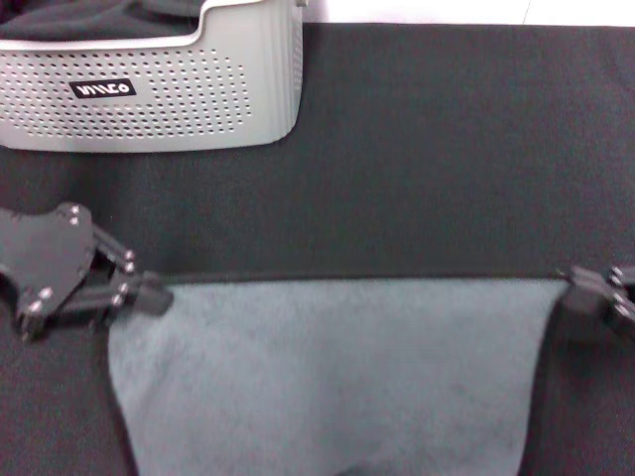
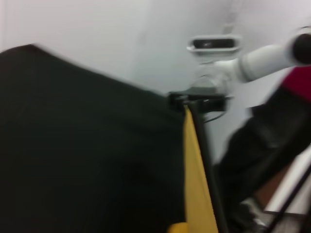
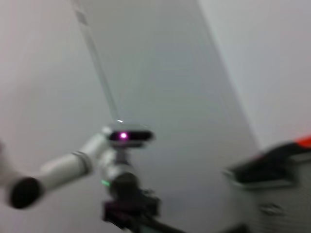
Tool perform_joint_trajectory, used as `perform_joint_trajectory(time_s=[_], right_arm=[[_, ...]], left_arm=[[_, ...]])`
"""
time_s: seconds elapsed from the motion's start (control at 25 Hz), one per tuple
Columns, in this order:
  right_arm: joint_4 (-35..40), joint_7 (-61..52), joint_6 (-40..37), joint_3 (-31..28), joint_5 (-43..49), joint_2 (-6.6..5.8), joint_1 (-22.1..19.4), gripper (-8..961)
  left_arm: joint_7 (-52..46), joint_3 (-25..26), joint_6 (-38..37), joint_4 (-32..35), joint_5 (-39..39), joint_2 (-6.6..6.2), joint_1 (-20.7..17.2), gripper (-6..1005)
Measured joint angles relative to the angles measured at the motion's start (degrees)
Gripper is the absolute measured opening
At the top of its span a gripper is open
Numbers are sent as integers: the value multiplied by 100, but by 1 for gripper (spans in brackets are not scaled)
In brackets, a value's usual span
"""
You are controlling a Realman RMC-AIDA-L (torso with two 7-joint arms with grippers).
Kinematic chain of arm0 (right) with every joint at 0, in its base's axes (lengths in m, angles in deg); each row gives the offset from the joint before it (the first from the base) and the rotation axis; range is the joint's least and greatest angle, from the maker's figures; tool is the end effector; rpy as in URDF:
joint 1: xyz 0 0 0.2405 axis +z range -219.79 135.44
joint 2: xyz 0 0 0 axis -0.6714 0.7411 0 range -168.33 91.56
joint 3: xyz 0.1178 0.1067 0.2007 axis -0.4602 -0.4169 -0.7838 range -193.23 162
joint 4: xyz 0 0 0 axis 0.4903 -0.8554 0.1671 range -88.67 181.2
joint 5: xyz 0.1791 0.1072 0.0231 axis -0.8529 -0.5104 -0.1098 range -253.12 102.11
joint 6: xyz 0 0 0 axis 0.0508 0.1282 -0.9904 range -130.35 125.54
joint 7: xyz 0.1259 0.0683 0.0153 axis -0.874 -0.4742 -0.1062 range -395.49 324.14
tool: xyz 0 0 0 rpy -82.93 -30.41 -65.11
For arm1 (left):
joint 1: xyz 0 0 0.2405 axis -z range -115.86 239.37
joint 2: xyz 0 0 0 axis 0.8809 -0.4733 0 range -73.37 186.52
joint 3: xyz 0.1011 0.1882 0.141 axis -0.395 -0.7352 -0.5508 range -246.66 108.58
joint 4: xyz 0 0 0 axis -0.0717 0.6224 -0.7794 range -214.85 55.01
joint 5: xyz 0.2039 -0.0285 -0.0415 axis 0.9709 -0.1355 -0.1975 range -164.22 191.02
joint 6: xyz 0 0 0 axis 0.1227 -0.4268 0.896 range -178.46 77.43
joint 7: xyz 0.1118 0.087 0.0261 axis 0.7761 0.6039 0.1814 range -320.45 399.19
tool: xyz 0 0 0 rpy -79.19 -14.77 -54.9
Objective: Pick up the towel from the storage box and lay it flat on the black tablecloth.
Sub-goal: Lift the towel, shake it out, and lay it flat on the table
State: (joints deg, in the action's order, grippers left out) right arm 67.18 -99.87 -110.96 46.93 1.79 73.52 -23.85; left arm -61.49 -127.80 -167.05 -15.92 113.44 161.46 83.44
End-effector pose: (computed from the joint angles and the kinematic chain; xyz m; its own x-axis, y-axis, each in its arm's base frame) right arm 0.2799 0.2385 0.0192 0.5277 -0.2659 -0.8067 -0.3764 -0.9246 0.0585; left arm -0.2318 0.2745 0.1090 0.9122 0.3026 0.2762 0.2697 -0.9510 0.1511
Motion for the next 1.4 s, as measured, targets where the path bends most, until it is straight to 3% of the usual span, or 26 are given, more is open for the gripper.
perform_joint_trajectory(time_s=[0.24,0.32,0.76,1.04,1.4], right_arm=[[-17,-166,1129,-11,-61,62,502,5],[-17,-180,1381,-40,-93,71,656,5],[-16,-214,2577,-116,-61,89,1339,1],[-32,-212,3341,-82,166,156,1770,1],[9,-78,3921,-72,321,208,1979,2]], left_arm=[[362,1326,182,-309,1775,535,676,27],[417,1425,442,-359,2064,615,775,27],[532,1419,2121,-429,2599,886,951,28],[677,1334,2794,-536,3042,1052,1052,29],[1018,1293,3582,-646,3065,1228,1013,29]])
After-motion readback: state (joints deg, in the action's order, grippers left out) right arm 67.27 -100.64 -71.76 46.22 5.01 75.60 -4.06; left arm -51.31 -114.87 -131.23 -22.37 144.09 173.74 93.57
